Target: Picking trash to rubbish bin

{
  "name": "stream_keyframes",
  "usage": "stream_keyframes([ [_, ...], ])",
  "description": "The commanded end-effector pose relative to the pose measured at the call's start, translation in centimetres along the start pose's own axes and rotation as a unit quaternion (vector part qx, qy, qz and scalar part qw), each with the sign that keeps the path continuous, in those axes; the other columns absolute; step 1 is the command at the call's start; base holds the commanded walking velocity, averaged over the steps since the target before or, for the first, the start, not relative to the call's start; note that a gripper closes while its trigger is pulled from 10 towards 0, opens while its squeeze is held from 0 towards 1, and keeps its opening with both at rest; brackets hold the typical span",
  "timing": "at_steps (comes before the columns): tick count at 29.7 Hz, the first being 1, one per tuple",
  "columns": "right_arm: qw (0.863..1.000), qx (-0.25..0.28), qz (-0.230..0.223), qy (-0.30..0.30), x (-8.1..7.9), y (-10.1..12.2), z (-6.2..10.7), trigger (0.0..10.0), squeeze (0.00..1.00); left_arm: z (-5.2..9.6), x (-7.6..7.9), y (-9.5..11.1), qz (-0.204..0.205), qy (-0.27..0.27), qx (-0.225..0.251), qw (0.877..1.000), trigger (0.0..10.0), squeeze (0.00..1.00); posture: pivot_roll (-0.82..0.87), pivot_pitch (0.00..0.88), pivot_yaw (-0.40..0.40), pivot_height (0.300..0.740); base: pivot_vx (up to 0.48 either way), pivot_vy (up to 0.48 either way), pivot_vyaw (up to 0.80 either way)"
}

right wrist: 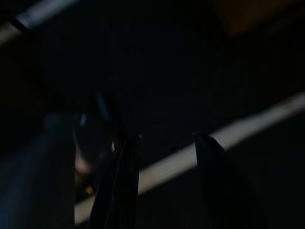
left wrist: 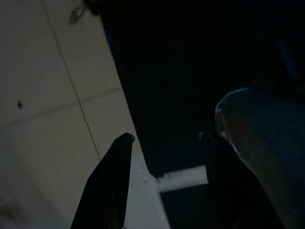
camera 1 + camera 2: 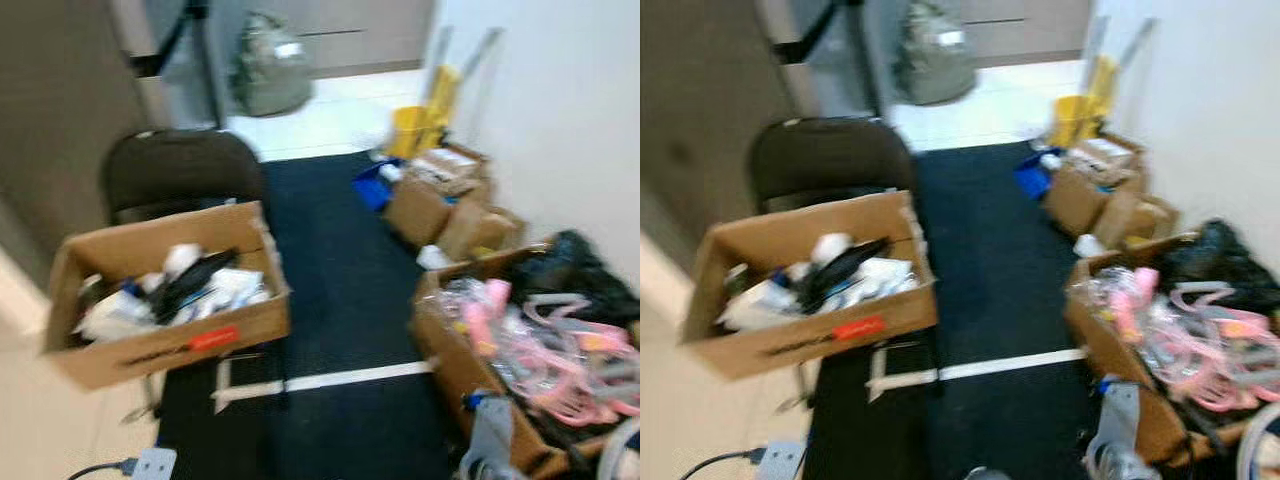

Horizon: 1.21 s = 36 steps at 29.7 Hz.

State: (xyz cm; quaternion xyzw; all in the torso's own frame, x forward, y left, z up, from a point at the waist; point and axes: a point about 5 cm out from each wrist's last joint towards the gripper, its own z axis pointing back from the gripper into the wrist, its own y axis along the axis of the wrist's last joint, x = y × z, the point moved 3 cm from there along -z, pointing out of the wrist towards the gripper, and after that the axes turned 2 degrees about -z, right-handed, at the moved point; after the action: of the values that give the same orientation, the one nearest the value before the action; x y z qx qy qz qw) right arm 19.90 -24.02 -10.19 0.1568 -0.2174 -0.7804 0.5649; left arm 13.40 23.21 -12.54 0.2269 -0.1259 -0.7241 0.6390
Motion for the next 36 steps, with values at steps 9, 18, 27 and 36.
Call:
stream_keyframes([
  [9,0.999,-0.018,0.039,-0.006,-0.1,-0.6,0.0,10.0,0.00,-0.1,1.3,-0.3,0.006,-0.014,-0.009,1.000,10.0,0.00,0.01,0.060,0.053,0.740,0.000,0.000,-0.79],
  [18,0.997,-0.025,0.066,-0.015,0.4,-0.7,0.0,10.0,0.00,-0.1,2.3,-0.1,0.000,-0.023,-0.006,1.000,10.0,0.00,0.00,0.079,0.057,0.740,0.000,0.000,-0.79],
  [27,0.997,-0.024,0.071,-0.018,0.9,-0.5,0.1,10.0,0.00,0.0,2.3,-0.6,-0.006,-0.022,-0.013,1.000,10.0,0.00,0.00,0.083,0.058,0.740,0.000,0.000,-0.79],
  [36,0.996,-0.033,0.081,-0.027,2.0,-1.0,0.2,10.0,0.00,0.0,2.5,-0.7,-0.016,-0.026,-0.015,0.999,10.0,0.00,-0.01,0.074,0.065,0.740,0.000,0.000,-0.79],
])
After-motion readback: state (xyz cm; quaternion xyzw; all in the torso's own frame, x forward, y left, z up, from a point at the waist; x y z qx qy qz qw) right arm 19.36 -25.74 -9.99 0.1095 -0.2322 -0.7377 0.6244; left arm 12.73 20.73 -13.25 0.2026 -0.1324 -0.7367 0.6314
